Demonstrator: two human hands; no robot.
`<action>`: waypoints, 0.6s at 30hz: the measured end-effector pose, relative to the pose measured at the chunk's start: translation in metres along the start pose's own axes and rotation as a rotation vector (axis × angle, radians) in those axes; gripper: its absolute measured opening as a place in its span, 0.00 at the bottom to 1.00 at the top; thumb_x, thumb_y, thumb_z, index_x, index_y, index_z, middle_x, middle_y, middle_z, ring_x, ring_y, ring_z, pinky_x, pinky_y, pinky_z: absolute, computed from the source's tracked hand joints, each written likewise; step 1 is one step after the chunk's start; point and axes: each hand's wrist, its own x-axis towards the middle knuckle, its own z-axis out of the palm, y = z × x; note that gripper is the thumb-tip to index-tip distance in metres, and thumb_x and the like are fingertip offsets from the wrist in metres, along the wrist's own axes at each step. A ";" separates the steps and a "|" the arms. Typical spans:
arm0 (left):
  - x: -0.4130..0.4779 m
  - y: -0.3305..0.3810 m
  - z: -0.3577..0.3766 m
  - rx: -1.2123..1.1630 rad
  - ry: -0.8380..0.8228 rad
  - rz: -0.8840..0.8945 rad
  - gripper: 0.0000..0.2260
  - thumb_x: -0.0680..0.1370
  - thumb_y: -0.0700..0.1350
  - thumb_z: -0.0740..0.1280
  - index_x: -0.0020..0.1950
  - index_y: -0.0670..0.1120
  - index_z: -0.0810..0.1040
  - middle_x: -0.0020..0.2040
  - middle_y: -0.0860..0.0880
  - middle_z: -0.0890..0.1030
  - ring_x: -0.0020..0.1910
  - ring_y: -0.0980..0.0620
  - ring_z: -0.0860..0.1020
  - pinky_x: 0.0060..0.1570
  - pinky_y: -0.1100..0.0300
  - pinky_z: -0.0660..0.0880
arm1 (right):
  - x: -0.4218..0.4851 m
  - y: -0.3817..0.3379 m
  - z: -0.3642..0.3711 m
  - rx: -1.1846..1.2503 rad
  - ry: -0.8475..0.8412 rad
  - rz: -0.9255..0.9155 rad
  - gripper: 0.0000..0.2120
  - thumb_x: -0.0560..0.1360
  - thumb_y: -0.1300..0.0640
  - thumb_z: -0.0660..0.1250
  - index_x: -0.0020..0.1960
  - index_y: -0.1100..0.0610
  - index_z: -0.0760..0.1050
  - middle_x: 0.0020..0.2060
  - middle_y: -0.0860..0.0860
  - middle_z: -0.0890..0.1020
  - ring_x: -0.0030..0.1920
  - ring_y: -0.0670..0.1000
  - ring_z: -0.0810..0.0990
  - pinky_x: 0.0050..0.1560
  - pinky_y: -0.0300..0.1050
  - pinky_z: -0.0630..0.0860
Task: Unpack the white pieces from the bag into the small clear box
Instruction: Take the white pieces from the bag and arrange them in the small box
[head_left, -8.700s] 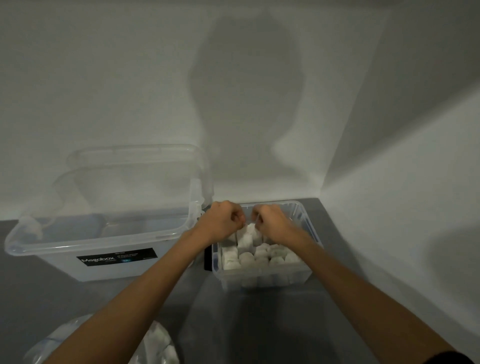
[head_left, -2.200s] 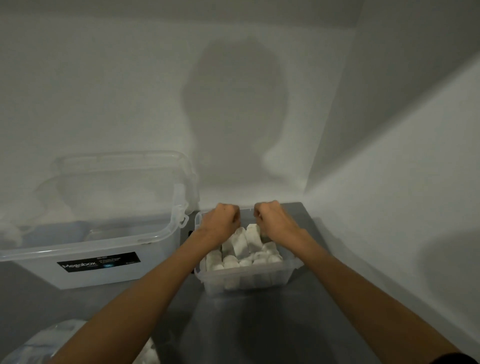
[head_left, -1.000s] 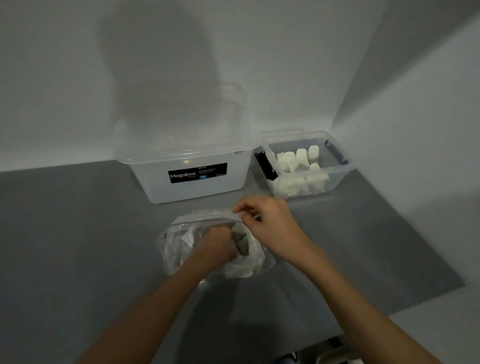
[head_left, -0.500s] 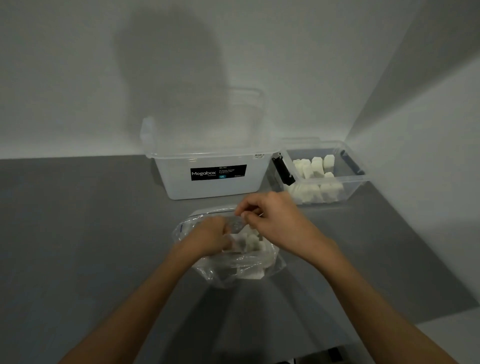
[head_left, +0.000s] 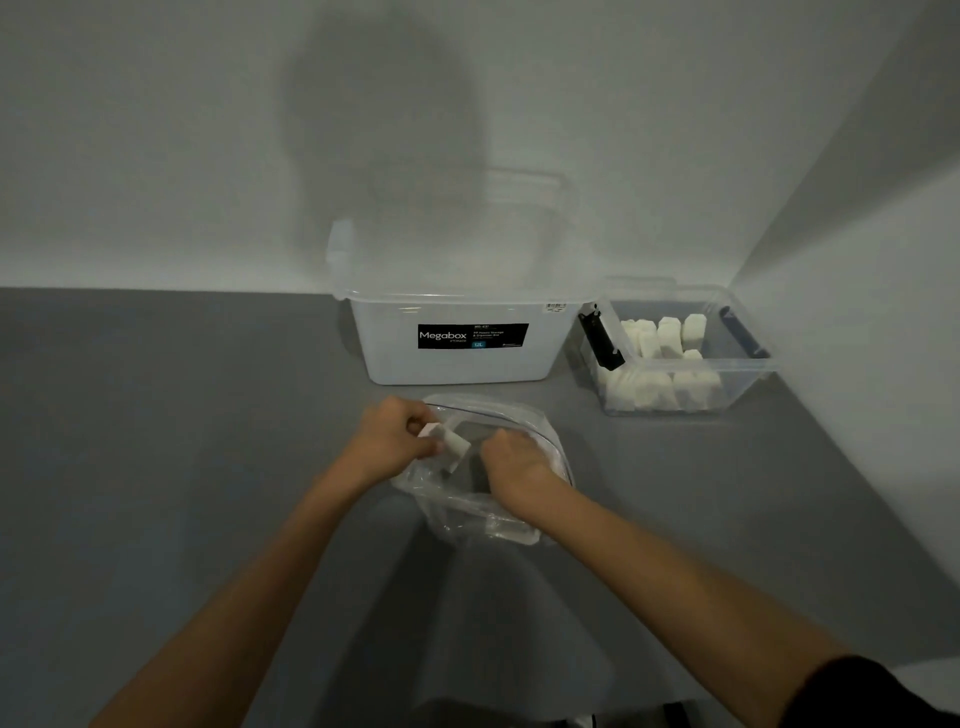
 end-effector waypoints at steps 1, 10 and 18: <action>0.000 -0.001 0.001 -0.019 -0.001 -0.011 0.07 0.69 0.40 0.75 0.46 0.44 0.83 0.36 0.48 0.77 0.36 0.53 0.73 0.38 0.61 0.70 | 0.003 0.002 0.004 -0.024 -0.005 0.013 0.12 0.77 0.66 0.61 0.59 0.64 0.77 0.57 0.59 0.79 0.58 0.57 0.79 0.56 0.47 0.77; -0.002 0.010 0.000 -0.261 -0.003 -0.065 0.08 0.72 0.41 0.74 0.48 0.41 0.79 0.39 0.45 0.82 0.35 0.54 0.79 0.28 0.74 0.70 | 0.014 0.017 0.015 -0.002 0.005 0.030 0.12 0.76 0.66 0.65 0.59 0.63 0.77 0.57 0.59 0.79 0.58 0.58 0.79 0.54 0.47 0.75; -0.008 0.029 -0.026 -0.230 0.035 0.103 0.04 0.74 0.43 0.72 0.47 0.45 0.83 0.40 0.44 0.83 0.35 0.58 0.76 0.33 0.70 0.70 | -0.021 0.007 -0.023 0.153 0.171 -0.133 0.11 0.76 0.69 0.60 0.56 0.65 0.75 0.49 0.60 0.81 0.49 0.59 0.81 0.40 0.46 0.68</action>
